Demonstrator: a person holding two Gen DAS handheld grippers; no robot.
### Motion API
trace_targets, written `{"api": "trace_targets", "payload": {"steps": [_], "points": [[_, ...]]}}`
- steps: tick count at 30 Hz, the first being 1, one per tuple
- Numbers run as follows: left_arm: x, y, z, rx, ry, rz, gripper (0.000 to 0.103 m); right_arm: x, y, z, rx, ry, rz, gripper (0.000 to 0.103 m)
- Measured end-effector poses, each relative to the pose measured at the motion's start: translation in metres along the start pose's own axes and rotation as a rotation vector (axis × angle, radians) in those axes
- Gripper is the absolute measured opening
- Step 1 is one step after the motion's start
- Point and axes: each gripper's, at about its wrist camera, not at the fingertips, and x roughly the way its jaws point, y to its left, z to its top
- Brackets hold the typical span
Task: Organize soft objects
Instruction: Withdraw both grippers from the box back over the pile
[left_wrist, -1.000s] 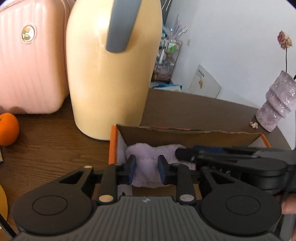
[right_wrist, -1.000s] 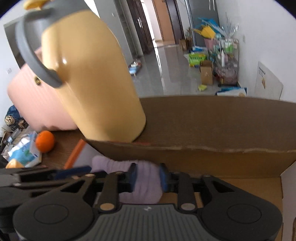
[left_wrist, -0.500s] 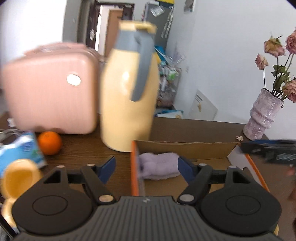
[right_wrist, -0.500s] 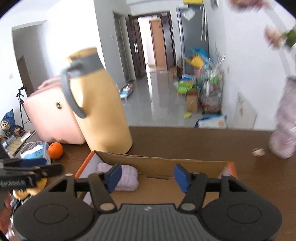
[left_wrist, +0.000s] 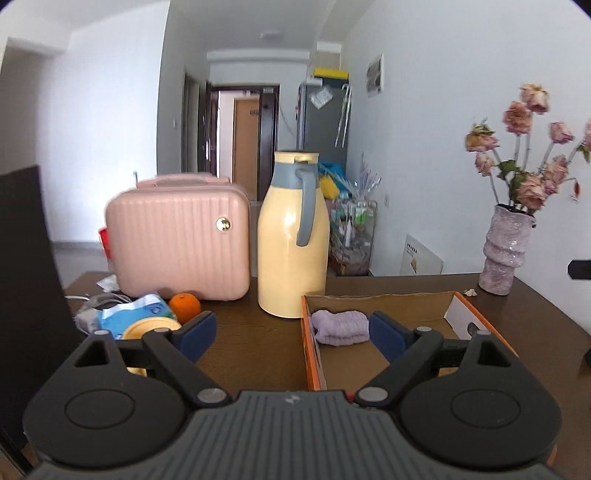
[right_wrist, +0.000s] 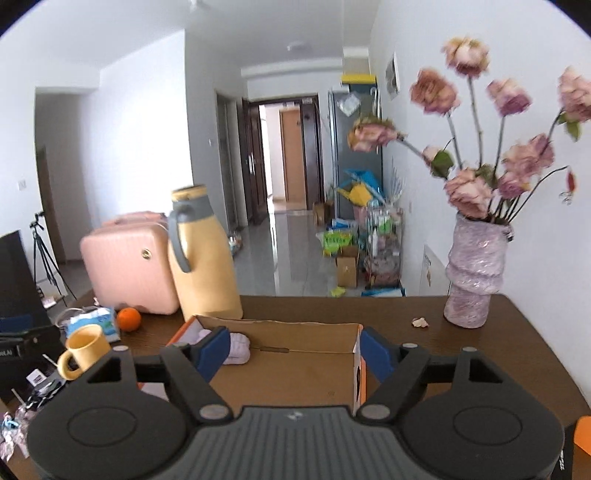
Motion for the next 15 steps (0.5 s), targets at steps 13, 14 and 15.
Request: {"api": "trace_targets", "payload": {"steps": [13, 14, 15], "points": [[-0.147, -0.034, -0.155, 0.096, -0.113, -0.079, 0.101, -0.142, 0.048, -0.178, -0.056, -0.133, 0.051, 0.094], [-0.153, -0.035, -0.166, 0.086, -0.1, -0.074, 0.101, -0.149, 0.053, -0.194, -0.056, -0.126, 0.04, 0.094], [-0.159, -0.037, -0.175, 0.08, -0.092, -0.07, 0.101, -0.156, 0.057, -0.209, -0.057, -0.121, 0.04, 0.094]]}}
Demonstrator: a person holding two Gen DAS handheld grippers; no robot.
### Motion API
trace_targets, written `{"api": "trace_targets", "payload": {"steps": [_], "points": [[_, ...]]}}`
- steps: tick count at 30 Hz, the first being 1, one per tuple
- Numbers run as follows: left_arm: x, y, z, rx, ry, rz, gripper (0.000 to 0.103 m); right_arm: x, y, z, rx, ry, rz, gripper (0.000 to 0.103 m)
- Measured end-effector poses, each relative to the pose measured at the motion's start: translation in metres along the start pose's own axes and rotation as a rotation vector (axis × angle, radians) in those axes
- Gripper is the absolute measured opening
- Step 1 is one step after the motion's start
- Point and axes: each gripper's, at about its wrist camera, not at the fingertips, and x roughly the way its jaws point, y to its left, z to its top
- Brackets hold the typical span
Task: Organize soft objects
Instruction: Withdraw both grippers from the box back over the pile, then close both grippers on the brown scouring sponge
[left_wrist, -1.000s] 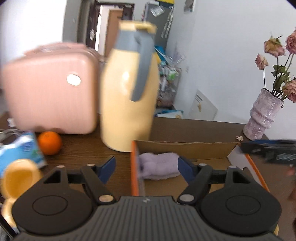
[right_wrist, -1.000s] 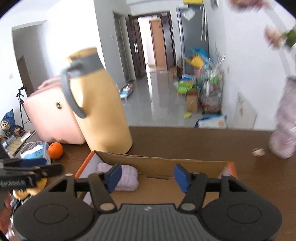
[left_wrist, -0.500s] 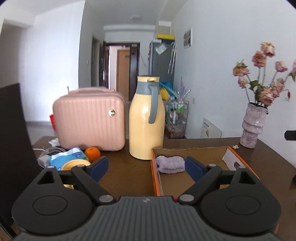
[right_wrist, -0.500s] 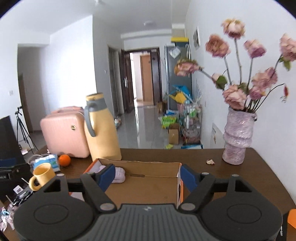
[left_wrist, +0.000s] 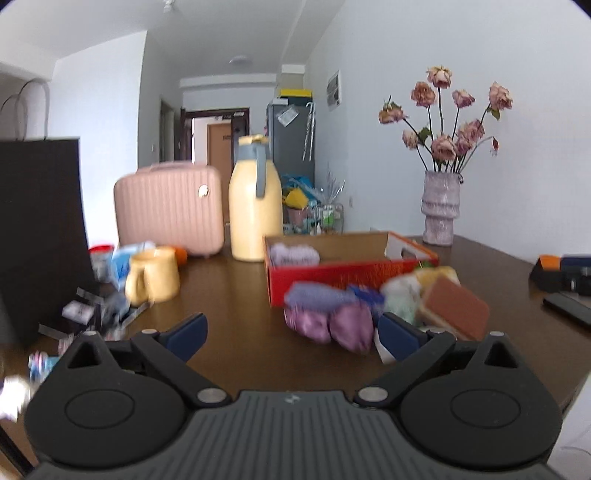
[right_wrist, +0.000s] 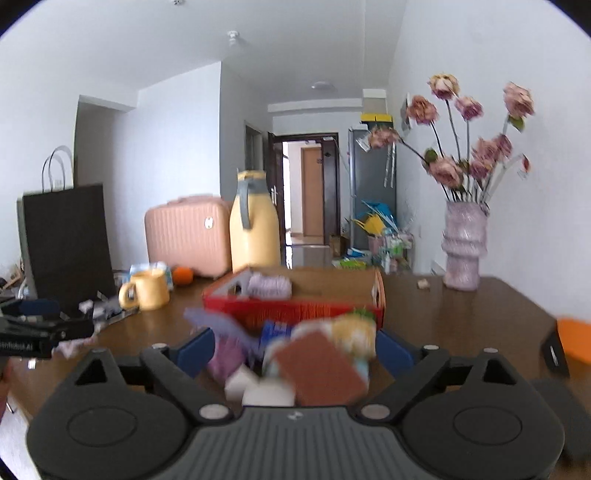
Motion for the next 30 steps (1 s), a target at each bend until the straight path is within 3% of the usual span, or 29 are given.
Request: {"api": "trace_targets", "payload": {"steps": [4, 7, 11, 14, 17, 21, 24, 27, 30], "points": [[-0.014, -0.005, -0.022, 0.001, 0.042, -0.026, 0.101, -0.019, 0.01, -0.041, 0.023, 0.039, 0.022, 0.094], [-0.01, -0.012, -0.023, 0.014, 0.051, -0.05, 0.101, -0.015, 0.009, -0.05, 0.026, 0.066, 0.013, 0.093], [0.014, -0.031, -0.015, 0.002, 0.052, -0.138, 0.1, -0.003, -0.006, -0.053, 0.12, 0.034, -0.017, 0.092], [0.046, -0.056, -0.003, 0.023, 0.053, -0.21, 0.09, 0.02, -0.023, -0.057, 0.22, 0.071, -0.026, 0.085], [0.088, -0.083, 0.009, 0.065, 0.052, -0.273, 0.074, 0.045, -0.046, -0.056, 0.311, 0.069, -0.023, 0.077], [0.152, -0.104, 0.02, 0.033, 0.144, -0.367, 0.067, 0.082, -0.074, -0.056, 0.467, 0.075, 0.006, 0.06], [0.185, -0.114, 0.019, 0.003, 0.196, -0.408, 0.065, 0.106, -0.086, -0.057, 0.547, 0.094, 0.023, 0.056], [0.204, -0.115, 0.013, -0.039, 0.242, -0.452, 0.051, 0.125, -0.09, -0.057, 0.582, 0.122, 0.048, 0.056], [0.219, -0.112, 0.009, -0.108, 0.292, -0.49, 0.047, 0.137, -0.093, -0.06, 0.608, 0.14, 0.04, 0.054]]}}
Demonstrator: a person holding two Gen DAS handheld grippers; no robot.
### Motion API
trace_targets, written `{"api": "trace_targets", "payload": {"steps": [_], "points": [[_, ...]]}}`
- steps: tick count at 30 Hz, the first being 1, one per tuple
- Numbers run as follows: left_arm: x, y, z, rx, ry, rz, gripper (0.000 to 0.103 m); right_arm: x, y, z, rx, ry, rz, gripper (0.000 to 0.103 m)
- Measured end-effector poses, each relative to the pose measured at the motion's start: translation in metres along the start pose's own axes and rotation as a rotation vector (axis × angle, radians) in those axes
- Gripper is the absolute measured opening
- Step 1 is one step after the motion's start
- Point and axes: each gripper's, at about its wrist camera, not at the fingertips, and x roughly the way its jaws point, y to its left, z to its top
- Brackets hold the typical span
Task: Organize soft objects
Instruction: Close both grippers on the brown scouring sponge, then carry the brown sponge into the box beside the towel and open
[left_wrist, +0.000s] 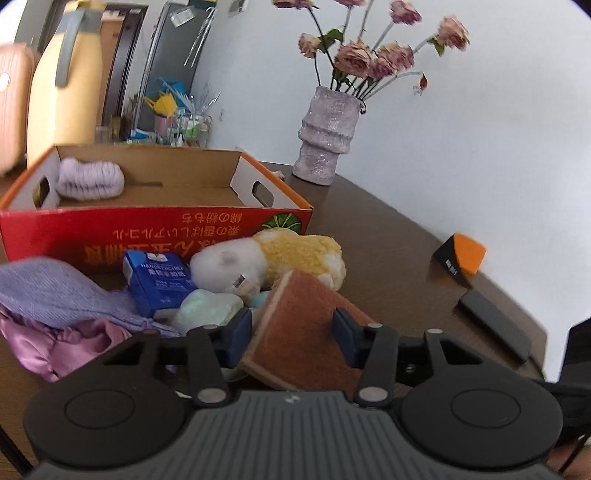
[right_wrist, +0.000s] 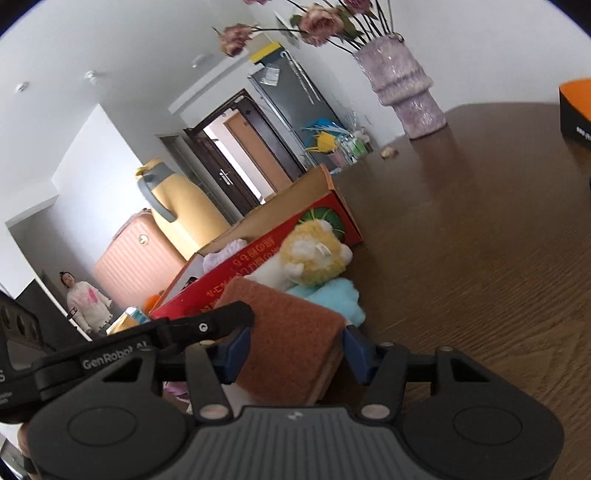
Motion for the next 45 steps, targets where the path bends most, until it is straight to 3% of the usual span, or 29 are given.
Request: {"api": "trace_targets", "payload": {"steps": [5, 11, 16, 21, 27, 32, 39, 45], "points": [[-0.006, 0.003, -0.002, -0.029, -0.012, -0.008, 0.045, 0.0, -0.005, 0.002, 0.006, -0.022, 0.003, 0.038], [-0.06, -0.006, -0.001, -0.078, -0.072, -0.03, 0.043, -0.038, 0.022, 0.007, -0.064, -0.081, 0.088, 0.035], [-0.127, 0.006, -0.03, -0.211, -0.105, 0.001, 0.043, -0.065, 0.068, -0.013, -0.228, 0.016, 0.152, 0.035], [-0.154, 0.022, -0.085, -0.375, -0.026, 0.018, 0.043, -0.067, 0.083, -0.048, -0.25, 0.132, 0.136, 0.035], [-0.159, 0.035, -0.125, -0.467, 0.009, 0.083, 0.043, -0.061, 0.092, -0.084, -0.304, 0.216, 0.06, 0.036], [-0.163, 0.034, -0.125, -0.421, -0.001, 0.105, 0.043, -0.067, 0.091, -0.085, -0.312, 0.199, 0.031, 0.037], [-0.157, 0.04, -0.124, -0.428, 0.038, 0.061, 0.038, -0.069, 0.082, -0.088, -0.228, 0.249, 0.059, 0.037], [-0.145, 0.04, -0.108, -0.413, 0.08, 0.047, 0.037, -0.063, 0.084, -0.081, -0.201, 0.238, 0.047, 0.034]]}}
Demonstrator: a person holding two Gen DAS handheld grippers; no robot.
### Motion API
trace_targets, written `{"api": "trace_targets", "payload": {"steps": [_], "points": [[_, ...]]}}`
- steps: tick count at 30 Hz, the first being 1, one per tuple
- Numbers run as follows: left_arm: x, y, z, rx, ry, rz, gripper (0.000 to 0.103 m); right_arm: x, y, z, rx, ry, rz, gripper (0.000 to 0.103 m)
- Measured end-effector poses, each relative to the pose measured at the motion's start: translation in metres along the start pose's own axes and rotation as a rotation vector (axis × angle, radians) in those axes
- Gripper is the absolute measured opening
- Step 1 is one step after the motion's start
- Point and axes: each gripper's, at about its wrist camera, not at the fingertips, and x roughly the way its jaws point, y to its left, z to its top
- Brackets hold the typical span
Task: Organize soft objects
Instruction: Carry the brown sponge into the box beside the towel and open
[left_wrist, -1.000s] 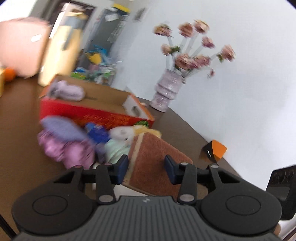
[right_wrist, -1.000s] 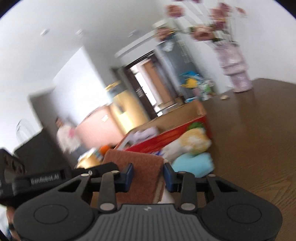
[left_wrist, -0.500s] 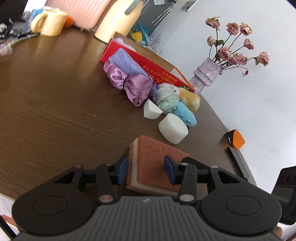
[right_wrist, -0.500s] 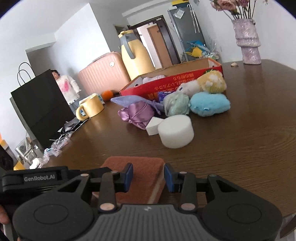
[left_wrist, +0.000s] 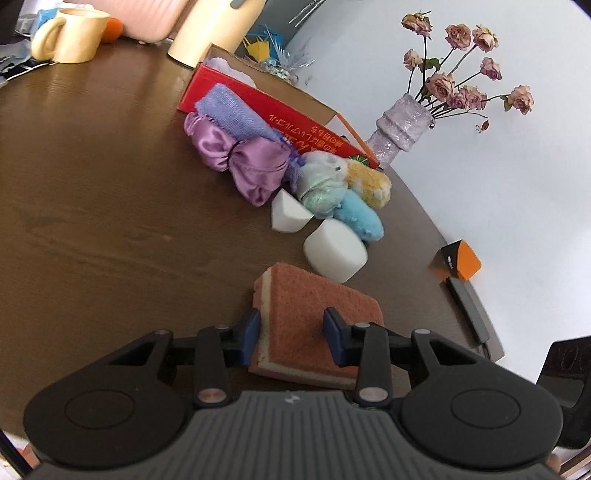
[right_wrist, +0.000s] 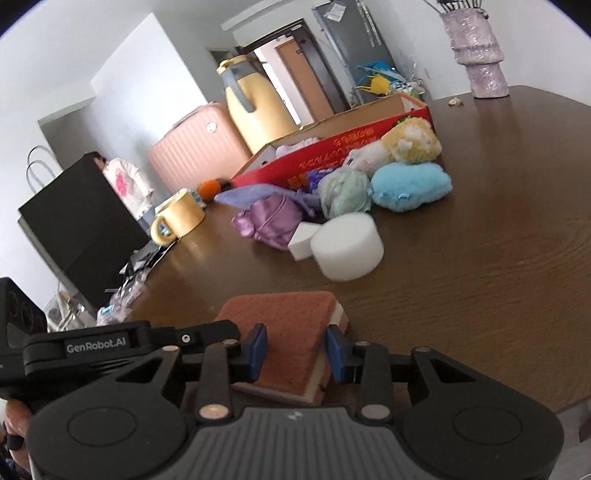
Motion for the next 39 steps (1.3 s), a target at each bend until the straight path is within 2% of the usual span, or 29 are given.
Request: {"api": "trace_targets", "payload": {"steps": [3, 6, 11, 14, 18, 21, 24, 26, 27, 28, 29, 31, 35, 39], "points": [[0.001, -0.009, 0.015, 0.023, -0.011, -0.013, 0.037, -0.001, 0.001, 0.015, 0.002, -0.027, -0.002, 0.034], [0.004, -0.018, 0.045, 0.058, -0.024, -0.026, 0.037, 0.003, 0.003, 0.043, -0.003, -0.05, 0.003, 0.034], [0.012, -0.042, 0.126, 0.184, -0.128, -0.018, 0.037, 0.027, 0.02, 0.127, -0.12, -0.137, 0.01, 0.034], [0.037, -0.041, 0.19, 0.177, -0.141, -0.017, 0.037, 0.062, 0.026, 0.189, -0.164, -0.156, -0.002, 0.034], [0.085, -0.025, 0.264, 0.124, -0.103, 0.045, 0.037, 0.142, 0.01, 0.264, -0.09, -0.046, 0.024, 0.034], [0.132, -0.005, 0.304, 0.082, -0.027, 0.115, 0.037, 0.208, -0.001, 0.297, -0.051, 0.057, 0.012, 0.034], [0.172, 0.027, 0.329, 0.025, 0.079, 0.156, 0.037, 0.272, -0.018, 0.312, 0.013, 0.16, 0.006, 0.034], [0.192, 0.043, 0.336, 0.019, 0.121, 0.208, 0.038, 0.308, -0.028, 0.313, 0.066, 0.234, 0.02, 0.034], [0.198, 0.049, 0.336, 0.031, 0.128, 0.232, 0.04, 0.322, -0.031, 0.312, 0.083, 0.26, 0.02, 0.035], [0.201, 0.05, 0.336, 0.048, 0.132, 0.251, 0.048, 0.333, -0.031, 0.31, 0.078, 0.279, 0.017, 0.035], [0.203, 0.05, 0.337, 0.066, 0.12, 0.268, 0.051, 0.34, -0.029, 0.309, 0.065, 0.291, 0.011, 0.036], [0.201, 0.048, 0.339, 0.083, 0.096, 0.27, 0.057, 0.351, -0.023, 0.305, 0.023, 0.296, -0.004, 0.038], [0.193, 0.041, 0.338, 0.109, 0.089, 0.276, 0.057, 0.346, -0.016, 0.301, -0.039, 0.272, -0.047, 0.043], [0.177, 0.03, 0.337, 0.122, 0.086, 0.291, 0.061, 0.304, -0.02, 0.311, -0.066, 0.227, -0.082, 0.043]]}}
